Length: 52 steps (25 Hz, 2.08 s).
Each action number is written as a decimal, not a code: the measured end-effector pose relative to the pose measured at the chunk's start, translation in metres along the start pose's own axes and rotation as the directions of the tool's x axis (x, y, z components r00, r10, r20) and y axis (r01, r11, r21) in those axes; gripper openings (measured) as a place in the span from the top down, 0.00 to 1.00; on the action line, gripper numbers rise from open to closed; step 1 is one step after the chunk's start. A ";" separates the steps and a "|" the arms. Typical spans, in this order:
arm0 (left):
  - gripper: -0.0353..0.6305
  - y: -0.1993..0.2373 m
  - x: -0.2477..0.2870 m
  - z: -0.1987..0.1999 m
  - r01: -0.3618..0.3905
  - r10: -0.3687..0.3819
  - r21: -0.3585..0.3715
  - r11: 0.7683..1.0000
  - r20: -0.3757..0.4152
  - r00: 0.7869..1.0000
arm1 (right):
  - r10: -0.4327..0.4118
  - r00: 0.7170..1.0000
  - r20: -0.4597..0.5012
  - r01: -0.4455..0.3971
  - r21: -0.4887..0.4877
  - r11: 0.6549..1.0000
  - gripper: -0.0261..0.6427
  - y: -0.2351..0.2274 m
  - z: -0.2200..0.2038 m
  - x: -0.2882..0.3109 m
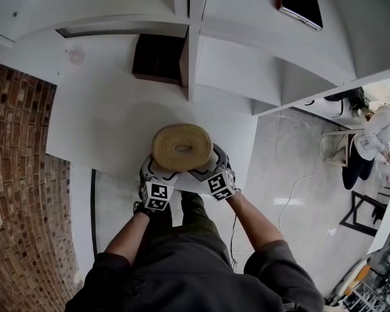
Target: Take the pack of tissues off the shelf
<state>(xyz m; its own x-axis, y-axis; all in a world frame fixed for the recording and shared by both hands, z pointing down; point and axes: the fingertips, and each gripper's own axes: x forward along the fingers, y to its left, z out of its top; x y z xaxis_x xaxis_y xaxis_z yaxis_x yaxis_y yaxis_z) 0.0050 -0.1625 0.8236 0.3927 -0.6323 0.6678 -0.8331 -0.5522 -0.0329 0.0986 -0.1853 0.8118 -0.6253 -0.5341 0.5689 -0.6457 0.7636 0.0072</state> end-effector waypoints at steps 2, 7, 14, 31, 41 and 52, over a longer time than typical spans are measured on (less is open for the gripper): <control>0.23 -0.001 0.000 -0.001 0.008 -0.008 0.002 1.000 -0.006 1.000 | 0.001 1.000 -0.006 -0.001 -0.001 1.000 0.18 -0.001 -0.001 0.001; 0.23 0.001 -0.001 0.001 0.014 -0.014 0.000 1.000 -0.006 1.000 | -0.001 1.000 -0.016 0.001 0.003 1.000 0.18 -0.002 -0.002 0.000; 0.23 0.006 -0.005 -0.012 0.047 -0.046 0.005 0.999 -0.059 0.997 | 0.015 0.998 -0.061 -0.016 -0.007 1.000 0.18 0.003 -0.008 -0.005; 0.32 0.053 -0.111 0.060 0.010 -0.007 -0.028 1.000 0.098 0.995 | -0.133 0.989 0.069 0.125 0.114 0.986 0.30 -0.013 0.087 -0.097; 0.49 0.067 -0.178 0.192 -0.019 -0.004 0.053 0.998 0.401 0.916 | -0.233 0.904 0.357 0.221 0.074 0.972 0.54 -0.039 0.241 -0.149; 0.86 0.097 -0.229 0.251 -0.102 0.062 0.038 0.994 0.573 0.817 | -0.334 0.827 0.453 0.339 0.073 0.938 0.82 -0.063 0.276 -0.207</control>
<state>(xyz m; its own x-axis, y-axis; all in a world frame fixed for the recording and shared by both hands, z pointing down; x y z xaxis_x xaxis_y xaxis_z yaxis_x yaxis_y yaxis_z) -0.0684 -0.2073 0.4808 0.4928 -0.8622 0.1174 -0.8533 -0.5053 -0.1288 0.1482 -0.2231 0.4666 -0.4995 -0.8610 0.0957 -0.8497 0.5084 0.1395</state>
